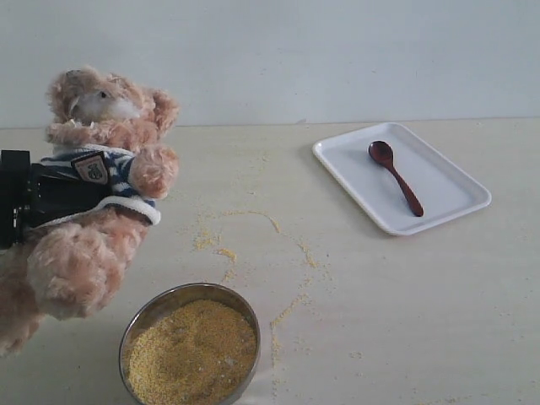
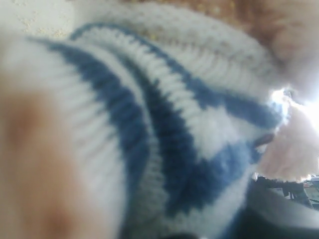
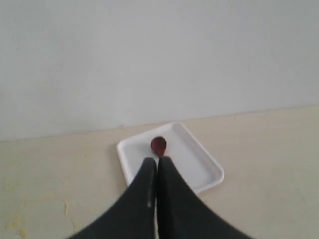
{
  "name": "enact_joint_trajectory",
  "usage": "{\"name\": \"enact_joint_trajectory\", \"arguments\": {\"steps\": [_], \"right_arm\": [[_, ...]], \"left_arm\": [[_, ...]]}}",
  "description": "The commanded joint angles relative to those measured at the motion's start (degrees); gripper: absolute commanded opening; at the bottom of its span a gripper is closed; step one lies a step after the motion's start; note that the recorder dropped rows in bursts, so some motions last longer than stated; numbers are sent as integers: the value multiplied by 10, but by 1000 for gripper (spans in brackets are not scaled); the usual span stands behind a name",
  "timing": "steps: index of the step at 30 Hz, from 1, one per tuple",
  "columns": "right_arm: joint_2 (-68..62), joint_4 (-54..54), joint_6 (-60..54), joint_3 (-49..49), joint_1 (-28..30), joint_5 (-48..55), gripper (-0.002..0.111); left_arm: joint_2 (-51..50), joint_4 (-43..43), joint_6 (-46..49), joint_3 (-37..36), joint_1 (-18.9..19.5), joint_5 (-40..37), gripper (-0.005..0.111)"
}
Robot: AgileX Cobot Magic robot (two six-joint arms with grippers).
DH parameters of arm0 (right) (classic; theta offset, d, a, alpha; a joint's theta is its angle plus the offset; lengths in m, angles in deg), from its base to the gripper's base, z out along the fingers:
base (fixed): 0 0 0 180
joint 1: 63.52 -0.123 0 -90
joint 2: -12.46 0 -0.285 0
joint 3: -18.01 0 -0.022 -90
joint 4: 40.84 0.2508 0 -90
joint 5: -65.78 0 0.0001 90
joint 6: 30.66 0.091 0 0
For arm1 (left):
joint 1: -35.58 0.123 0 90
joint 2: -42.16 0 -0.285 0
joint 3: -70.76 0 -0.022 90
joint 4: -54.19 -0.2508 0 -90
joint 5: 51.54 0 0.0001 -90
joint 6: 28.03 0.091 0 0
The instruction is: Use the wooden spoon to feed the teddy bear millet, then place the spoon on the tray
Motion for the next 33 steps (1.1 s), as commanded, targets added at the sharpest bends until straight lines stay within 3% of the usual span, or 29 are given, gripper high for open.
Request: {"name": "enact_joint_trajectory", "arguments": {"steps": [1,7,14,19,33], "right_arm": [[36,-95,14,0,2,-30,0],[19,-254,72,-7,2,-26,0],[-37,-262,158,-52,2,-57,0],[-70,-361,157,-88,2,-132,0],[-81,-393,181,-180,2,-114,0]], "left_arm": [[8,4,10,-2,-2,28,5],[1,-1,14,-2,-2,59,5],[-30,12,39,-2,-2,56,5],[-39,24,40,-2,-2,50,5],[-39,25,45,7,-2,53,5]]}}
